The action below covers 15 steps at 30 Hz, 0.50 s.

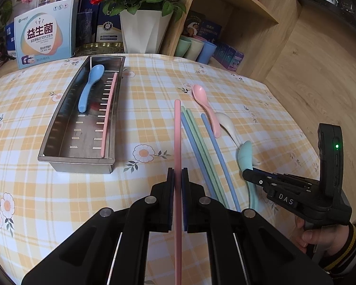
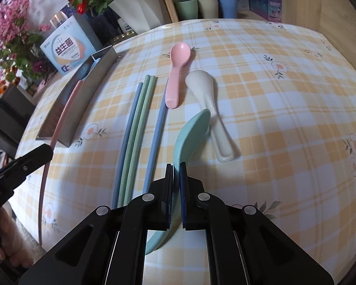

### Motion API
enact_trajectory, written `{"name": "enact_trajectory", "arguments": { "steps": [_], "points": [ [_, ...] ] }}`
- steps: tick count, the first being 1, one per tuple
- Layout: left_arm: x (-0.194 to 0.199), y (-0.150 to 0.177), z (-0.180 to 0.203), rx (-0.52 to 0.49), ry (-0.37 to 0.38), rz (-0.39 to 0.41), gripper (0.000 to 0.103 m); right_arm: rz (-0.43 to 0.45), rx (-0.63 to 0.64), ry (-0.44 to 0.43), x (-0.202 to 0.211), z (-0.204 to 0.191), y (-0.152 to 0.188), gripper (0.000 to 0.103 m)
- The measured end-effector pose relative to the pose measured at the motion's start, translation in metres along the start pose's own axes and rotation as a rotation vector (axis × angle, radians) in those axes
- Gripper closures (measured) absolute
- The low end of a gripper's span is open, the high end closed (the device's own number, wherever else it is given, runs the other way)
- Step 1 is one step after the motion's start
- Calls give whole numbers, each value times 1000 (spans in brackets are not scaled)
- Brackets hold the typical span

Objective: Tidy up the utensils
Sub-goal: 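Carry the pink chopstick into the steel tray with the left tool and release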

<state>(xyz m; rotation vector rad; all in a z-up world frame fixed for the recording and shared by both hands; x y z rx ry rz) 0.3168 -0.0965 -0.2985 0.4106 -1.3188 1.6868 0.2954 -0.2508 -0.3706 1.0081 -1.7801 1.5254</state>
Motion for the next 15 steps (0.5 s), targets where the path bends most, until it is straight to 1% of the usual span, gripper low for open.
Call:
{"name": "enact_trajectory", "arguments": {
  "steps": [4,9,15],
  "points": [
    [0,0,-3,8,-6,-2,97,6,-4,2,0,1,1,97],
    [-2,2,-2,4,-8,-9,97,16,22,14,0,0,1,96],
    [-1,3,-4,12,-9,-9,97,19,6,-11,-1,3,0,97]
  ]
}}
Point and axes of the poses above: each gripper's, at about its wrist camera, not at the fingertips, and x roughly against the way its jaws point, z to its right, y to its underside, the point moved 10 cm from there along -x, roughly the way its jaws point, and after that the axes turned 9 degrees about x, right-handed, at the moved point
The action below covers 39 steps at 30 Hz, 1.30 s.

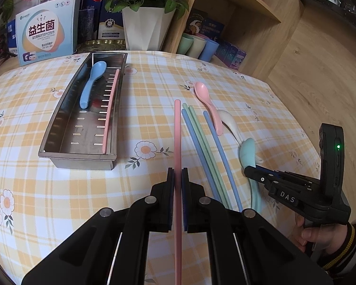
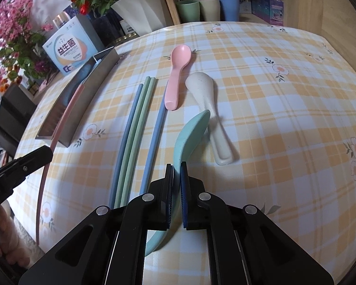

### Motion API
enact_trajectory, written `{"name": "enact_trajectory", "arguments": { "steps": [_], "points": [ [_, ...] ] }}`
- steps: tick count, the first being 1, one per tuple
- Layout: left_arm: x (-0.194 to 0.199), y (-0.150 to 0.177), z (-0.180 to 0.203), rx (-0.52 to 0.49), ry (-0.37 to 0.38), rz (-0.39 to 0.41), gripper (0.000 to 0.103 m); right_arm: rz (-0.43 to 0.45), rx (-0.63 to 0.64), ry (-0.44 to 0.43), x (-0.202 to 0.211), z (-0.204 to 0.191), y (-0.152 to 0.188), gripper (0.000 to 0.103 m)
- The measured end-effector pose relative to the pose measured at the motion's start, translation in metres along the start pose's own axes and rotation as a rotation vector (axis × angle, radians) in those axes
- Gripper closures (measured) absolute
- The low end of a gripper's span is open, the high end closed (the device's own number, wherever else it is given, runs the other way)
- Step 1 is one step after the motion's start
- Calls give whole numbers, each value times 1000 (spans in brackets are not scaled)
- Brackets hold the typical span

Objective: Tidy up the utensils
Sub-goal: 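Carry the pink chopstick into the steel tray with the left tool and release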

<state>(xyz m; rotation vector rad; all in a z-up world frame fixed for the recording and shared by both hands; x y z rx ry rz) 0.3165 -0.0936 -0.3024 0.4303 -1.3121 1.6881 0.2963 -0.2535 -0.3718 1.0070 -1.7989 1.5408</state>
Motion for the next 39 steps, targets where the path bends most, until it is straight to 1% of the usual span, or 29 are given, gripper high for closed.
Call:
{"name": "enact_trajectory", "arguments": {
  "steps": [1,4,7,9,11,15,18,20,23,25,28,31,33,36,39],
  "points": [
    [0,0,-1,4,-2,2,97,1,-11,-9,0,0,0,97],
    [2,-4,-7,27,-4,-4,97,40,-54,-53,8,1,-5,97],
    [8,-14,-16,64,3,-1,97,89,-45,-66,20,0,-18,97],
    [15,-26,-25,106,15,8,97,122,-38,-75,28,0,-30,97],
    [21,-44,-38,156,16,20,97,150,-52,-87,35,3,-43,97],
    [21,-82,-56,168,-10,44,97,197,-92,-110,43,10,-64,97],
    [6,-110,-63,165,15,18,97,224,-110,-124,46,14,-75,97],
    [-13,-126,-75,176,-13,-12,97,231,-122,-131,45,17,-77,97],
    [-41,-141,-89,205,-44,-60,97,225,-147,-133,39,26,-78,97],
    [-59,-146,-95,209,-65,-88,97,218,-168,-130,34,34,-76,97],
    [-82,-149,-100,175,-113,-123,97,209,-198,-123,31,47,-75,97],
    [-100,-148,-102,155,-140,-155,97,213,-206,-119,30,56,-76,97],
    [-109,-147,-107,154,-149,-173,97,216,-210,-113,30,62,-78,97],
    [-120,-143,-111,142,-183,-201,97,215,-214,-107,28,67,-79,97],
    [-124,-141,-110,118,-193,-216,97,204,-215,-105,25,67,-78,97]
  ]
}}
Point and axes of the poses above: each gripper's, at about its wrist camera, not at the fingertips, and x roughly against the way its jaws point, z to its right, y to its underside, the point moved 10 cm from there along -x, roughly the way its jaws point, and after that the axes turned 9 degrees about x, right-handed, at the moved point
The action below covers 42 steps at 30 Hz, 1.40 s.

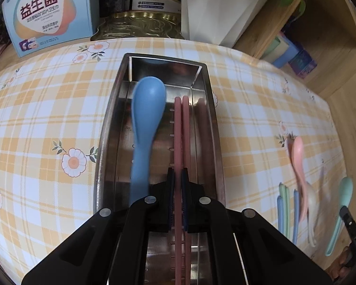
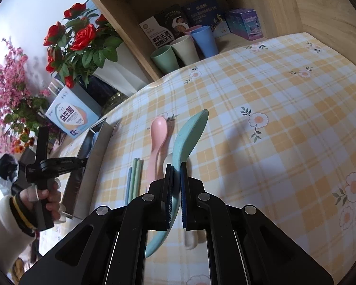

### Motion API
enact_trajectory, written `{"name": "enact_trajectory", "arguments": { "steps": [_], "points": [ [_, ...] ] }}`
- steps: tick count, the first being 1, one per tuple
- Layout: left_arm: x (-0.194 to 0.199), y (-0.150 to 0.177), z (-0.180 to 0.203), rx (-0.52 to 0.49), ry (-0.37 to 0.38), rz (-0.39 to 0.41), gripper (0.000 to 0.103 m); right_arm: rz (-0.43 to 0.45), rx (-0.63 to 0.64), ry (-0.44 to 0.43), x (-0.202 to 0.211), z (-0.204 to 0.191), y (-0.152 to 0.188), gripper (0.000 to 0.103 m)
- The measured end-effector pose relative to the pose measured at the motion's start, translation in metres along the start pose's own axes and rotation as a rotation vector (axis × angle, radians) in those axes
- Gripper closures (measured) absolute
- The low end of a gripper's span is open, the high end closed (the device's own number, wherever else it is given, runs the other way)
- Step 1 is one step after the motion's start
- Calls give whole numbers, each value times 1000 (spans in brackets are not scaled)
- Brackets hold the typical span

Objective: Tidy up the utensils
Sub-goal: 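Carry the pink chopstick into the steel tray with the left tool and release, then lower the teal spoon into the steel tray with the right tool and release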

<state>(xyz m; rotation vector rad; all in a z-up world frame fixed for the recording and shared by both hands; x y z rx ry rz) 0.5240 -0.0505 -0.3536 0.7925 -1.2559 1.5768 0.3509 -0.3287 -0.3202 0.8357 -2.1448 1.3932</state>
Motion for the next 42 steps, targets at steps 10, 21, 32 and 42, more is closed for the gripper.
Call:
{"name": "enact_trajectory", "arguments": {
  "steps": [10,21,32,42],
  "points": [
    [51,5,9,-58,51,77,93,-18,30,-33,-1,-25,-2,97],
    [131,56,-33,-154,29,204,27,-68,143,-65,-12,-90,-9,97],
    [154,67,-104,-43,-8,258,7,-137,343,-107,-74,-211,-17,97],
    [171,82,-152,63,-19,284,7,-263,435,-76,-154,-272,16,97]
  ]
}}
Point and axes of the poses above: each gripper's, at about its wrist camera, not at the fingertips, and x roughly against the way its jaws point, z to its right, y to its underside, the point moved 10 cm from there along -x, roughly the way its jaws point, and after that the axes turned 9 degrees about x, right-handed, at the moved point
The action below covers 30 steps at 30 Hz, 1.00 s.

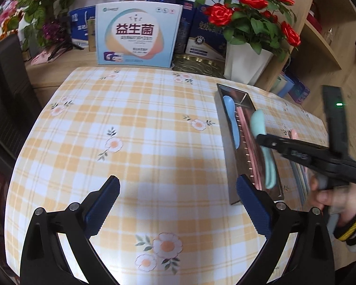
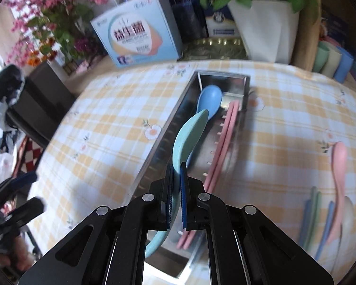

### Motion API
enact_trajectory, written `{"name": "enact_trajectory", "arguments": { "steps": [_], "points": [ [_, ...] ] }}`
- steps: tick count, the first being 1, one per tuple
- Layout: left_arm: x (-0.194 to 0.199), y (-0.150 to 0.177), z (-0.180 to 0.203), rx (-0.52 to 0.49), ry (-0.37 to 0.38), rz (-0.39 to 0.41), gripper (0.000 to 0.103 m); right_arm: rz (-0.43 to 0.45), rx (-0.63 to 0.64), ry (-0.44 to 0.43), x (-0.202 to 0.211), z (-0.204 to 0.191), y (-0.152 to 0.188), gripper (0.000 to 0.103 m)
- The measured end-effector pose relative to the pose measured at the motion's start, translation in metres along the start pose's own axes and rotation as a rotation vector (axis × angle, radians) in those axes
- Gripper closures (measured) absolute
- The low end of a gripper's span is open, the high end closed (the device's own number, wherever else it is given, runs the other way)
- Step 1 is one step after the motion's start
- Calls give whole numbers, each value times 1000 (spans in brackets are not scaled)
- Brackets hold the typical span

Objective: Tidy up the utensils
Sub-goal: 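Lower the teal spoon into the steel tray with the right tool and release, then close the left tool on a blue chopstick while the right tool grasps the cream spoon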

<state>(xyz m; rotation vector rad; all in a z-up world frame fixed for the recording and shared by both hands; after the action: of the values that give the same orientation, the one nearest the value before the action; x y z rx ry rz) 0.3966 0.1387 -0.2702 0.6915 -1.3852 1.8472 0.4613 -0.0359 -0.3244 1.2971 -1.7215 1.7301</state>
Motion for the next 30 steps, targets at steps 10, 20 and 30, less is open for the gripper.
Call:
{"name": "enact_trajectory", "arguments": {
  "steps": [10,20,30],
  "points": [
    [-4,7,-13,34,1,-15,7,-65,-4,-3,-27,-8,9,96],
    [2,3,10,25,13,17,7,52,-102,-52,18,11,1,96],
    [8,11,88,-49,100,47,8,185,-150,64,88,94,47,96]
  ]
}}
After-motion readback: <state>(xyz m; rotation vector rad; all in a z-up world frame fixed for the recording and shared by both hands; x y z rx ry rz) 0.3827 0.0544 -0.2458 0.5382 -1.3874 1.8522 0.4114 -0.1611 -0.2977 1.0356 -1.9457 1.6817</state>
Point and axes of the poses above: each gripper's, at about its wrist camera, not at the fingertips, and x roughly against the way its jaws point, z to its right, y to its underside, the point moved 10 cm from there along -x, roughly the way its jaws point, and after that the axes turned 9 degrees about x, right-handed, at the moved point
